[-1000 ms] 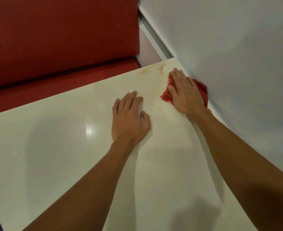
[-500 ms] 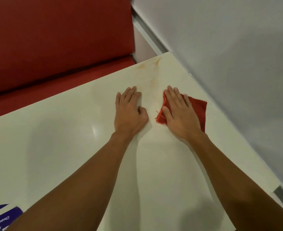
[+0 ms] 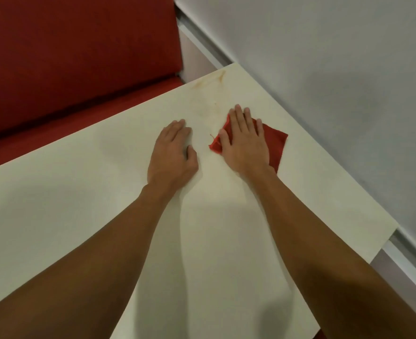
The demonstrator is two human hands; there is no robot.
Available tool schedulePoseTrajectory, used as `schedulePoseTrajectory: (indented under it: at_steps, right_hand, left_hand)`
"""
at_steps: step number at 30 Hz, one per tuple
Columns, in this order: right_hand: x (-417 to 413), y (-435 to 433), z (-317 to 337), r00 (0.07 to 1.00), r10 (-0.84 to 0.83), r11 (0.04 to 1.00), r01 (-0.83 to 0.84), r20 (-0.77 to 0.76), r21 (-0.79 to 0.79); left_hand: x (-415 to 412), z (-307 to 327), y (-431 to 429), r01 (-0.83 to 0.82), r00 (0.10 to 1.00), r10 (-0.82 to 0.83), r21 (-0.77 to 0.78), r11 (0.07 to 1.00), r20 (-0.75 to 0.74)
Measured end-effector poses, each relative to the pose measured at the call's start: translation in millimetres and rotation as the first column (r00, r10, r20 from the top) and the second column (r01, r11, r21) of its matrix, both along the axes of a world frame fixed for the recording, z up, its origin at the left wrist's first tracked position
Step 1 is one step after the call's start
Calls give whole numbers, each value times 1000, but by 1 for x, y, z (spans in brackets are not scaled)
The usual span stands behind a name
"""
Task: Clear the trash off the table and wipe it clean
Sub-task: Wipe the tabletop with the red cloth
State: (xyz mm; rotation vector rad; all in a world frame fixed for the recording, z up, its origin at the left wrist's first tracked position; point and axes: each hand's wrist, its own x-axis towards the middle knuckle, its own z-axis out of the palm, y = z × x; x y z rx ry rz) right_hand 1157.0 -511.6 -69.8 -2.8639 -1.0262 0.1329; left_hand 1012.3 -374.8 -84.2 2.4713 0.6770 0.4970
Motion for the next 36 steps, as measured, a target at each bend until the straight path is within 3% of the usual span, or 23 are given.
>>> schedulePoseTrajectory:
  at_steps: [2,4,7,9,11,13,16,18,22,24,27,30,33,36]
  right_hand:
    - [-14,-19,1,979,203,979,-203,0,-27]
    - [-19,-51,1,965,262,965,-262,-19,-12]
    - [-4,-64,2,1000,20,999,-19,-23,28]
    - [9,-35,1,985,-173,985,173,-24,24]
    - [16,4,1,965,-259,965,261,-46,36]
    - [13,25,0,983,-177,984,178,-40,28]
    - [-4,2,-1,994,105,994,-106,-9,-5]
    - [-2,-26,-2,989,148,989,-148,-18,-3]
    - [30,-8,0,985,-174,985,174,-22,7]
    - [33,26,-1,966,-256,966,257,-35,22]
    - [14,43,-2,996,-79,997,79,-28,15]
    - [-1,7,-3,995,93,996,-93,-29,3]
    - [19,-6,-1,996,-90,996,91,-21,13]
    - [32,35,-3,957,-287,957,288,-38,35]
  left_hand:
    - [0,0,1,2,1000,-2,17,1000,12]
    - [-1,0,2,2,1000,-3,26,1000,26]
    - [0,-1,2,-2,999,1,21,1000,41]
    - [1,-2,2,-2,999,1,6,1000,41]
    - [1,-2,2,1,1000,-1,1,1000,26]
    - [1,-3,1,0,1000,-1,12,1000,11]
    - [0,-3,1,-4,1000,3,33,999,10]
    - [0,-2,1,-13,1000,13,26,1000,11]
    - [1,-1,1,-20,1000,20,1,1000,12]
    - [2,-2,2,-15,1000,15,4,1000,10]
    - [1,-4,2,-20,1000,20,22,1000,6]
    - [0,-2,3,-25,1000,25,38,999,-6]
    - [1,-3,4,-32,999,32,27,999,-4]
    - [1,-3,4,-32,999,32,24,999,-11]
